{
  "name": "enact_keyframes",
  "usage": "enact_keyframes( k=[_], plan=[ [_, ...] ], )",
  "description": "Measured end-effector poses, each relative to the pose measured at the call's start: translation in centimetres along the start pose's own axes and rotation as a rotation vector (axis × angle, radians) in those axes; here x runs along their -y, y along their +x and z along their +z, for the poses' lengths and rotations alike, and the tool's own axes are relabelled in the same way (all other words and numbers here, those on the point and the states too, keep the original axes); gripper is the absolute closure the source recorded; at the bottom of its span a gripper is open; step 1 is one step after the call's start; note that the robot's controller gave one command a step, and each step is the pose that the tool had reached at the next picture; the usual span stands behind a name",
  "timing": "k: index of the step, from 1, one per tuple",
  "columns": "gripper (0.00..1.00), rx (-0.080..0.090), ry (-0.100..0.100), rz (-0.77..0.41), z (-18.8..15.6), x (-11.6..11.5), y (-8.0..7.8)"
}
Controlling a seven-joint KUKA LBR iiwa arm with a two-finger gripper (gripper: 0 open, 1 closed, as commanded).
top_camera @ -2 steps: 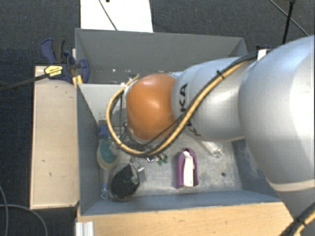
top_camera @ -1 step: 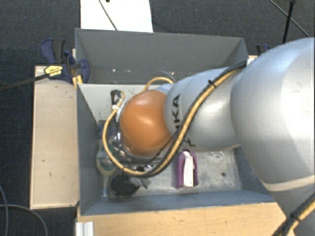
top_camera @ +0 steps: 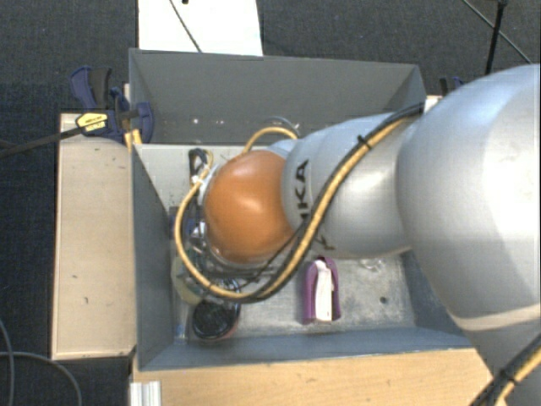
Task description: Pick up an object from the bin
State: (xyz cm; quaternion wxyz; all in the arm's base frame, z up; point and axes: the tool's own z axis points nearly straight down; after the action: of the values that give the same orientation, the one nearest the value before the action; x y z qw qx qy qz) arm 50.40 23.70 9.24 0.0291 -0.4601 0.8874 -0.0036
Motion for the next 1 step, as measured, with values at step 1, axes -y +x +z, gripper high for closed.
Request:
enact_keyframes(
  k=[1],
  plan=[
    [0.0,-0.014,-0.008,-0.003,0.39,-0.33,0.38]
  ],
)
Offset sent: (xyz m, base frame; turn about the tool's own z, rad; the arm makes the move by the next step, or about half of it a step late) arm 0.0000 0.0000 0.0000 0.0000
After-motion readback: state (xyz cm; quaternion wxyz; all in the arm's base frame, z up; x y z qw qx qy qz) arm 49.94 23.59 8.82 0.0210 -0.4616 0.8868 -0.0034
